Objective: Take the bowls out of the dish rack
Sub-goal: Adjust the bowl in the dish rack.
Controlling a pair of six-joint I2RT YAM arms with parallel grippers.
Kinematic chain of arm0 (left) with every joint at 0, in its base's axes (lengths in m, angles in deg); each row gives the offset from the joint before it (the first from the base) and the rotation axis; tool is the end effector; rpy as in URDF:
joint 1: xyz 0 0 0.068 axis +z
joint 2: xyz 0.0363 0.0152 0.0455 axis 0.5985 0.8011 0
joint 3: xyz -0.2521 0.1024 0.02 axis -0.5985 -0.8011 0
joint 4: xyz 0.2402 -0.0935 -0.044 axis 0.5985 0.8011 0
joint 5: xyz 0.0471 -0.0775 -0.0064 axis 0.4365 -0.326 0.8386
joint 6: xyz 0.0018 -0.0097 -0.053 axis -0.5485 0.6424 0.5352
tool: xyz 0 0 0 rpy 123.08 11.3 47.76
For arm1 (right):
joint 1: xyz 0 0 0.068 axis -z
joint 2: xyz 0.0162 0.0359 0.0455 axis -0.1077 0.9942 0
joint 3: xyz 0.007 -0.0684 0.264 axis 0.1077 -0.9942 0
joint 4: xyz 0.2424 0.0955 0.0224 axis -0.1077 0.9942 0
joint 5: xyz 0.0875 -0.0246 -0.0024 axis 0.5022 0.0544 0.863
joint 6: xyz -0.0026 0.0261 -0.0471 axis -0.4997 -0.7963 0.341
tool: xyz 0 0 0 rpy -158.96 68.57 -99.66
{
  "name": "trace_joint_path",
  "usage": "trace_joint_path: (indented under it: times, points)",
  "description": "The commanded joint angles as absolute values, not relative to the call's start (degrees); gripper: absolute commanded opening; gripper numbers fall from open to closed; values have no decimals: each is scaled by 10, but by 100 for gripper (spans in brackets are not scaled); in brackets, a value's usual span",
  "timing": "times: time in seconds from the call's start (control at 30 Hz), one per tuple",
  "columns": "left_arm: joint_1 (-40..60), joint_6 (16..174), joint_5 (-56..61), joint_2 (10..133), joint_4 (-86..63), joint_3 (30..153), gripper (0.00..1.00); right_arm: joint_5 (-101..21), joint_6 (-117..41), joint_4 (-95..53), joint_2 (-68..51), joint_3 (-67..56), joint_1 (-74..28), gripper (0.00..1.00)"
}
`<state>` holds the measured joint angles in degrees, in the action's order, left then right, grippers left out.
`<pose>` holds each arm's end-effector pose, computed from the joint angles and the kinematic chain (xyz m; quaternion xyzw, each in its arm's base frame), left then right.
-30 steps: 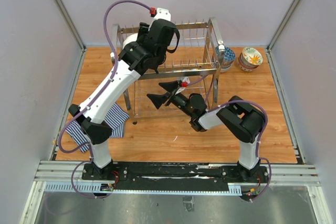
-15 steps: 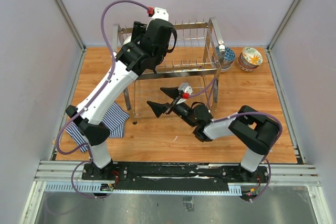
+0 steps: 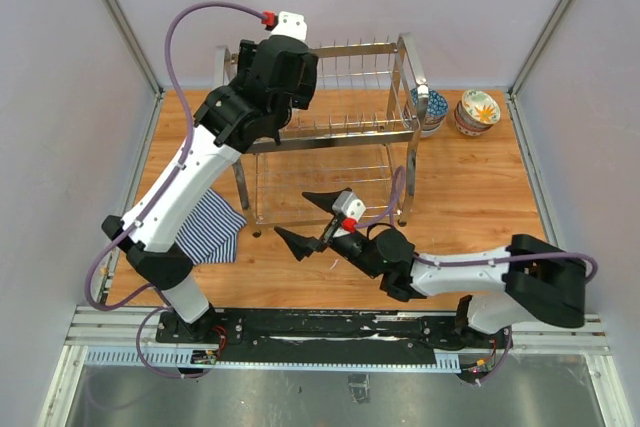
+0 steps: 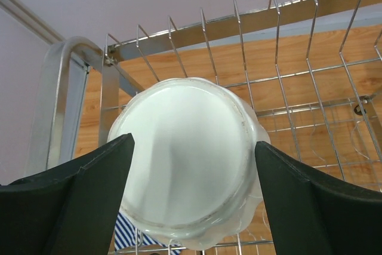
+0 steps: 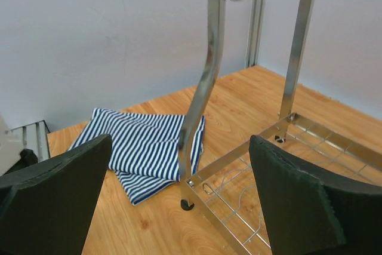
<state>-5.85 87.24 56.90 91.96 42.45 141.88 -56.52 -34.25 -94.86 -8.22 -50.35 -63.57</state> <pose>0.2614 -0.2057 0.4950 0.0618 0.8034 0.1117 0.5816 0.1034 0.2647 0.2643 -0.2514 0.4987 0.4555 0.6933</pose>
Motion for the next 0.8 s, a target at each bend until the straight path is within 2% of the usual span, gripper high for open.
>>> trace_joint_path:
  times: [0.0,0.23,0.4,0.6,0.77]
  points:
    - [-49,863,537,877,389,1419,88,-632,-257,-852,-170,-497,-676,99]
    - [-49,865,524,886,399,1417,88,-655,-230,-773,-273,-488,-695,99]
    - [-49,873,510,889,400,1421,88,-673,-206,-639,-355,-414,-697,98]
    - [-49,890,524,902,422,1463,88,-688,-190,-461,-376,-248,-698,99]
    - [-49,905,547,939,482,1558,90,-727,-202,-302,-284,-28,-671,98]
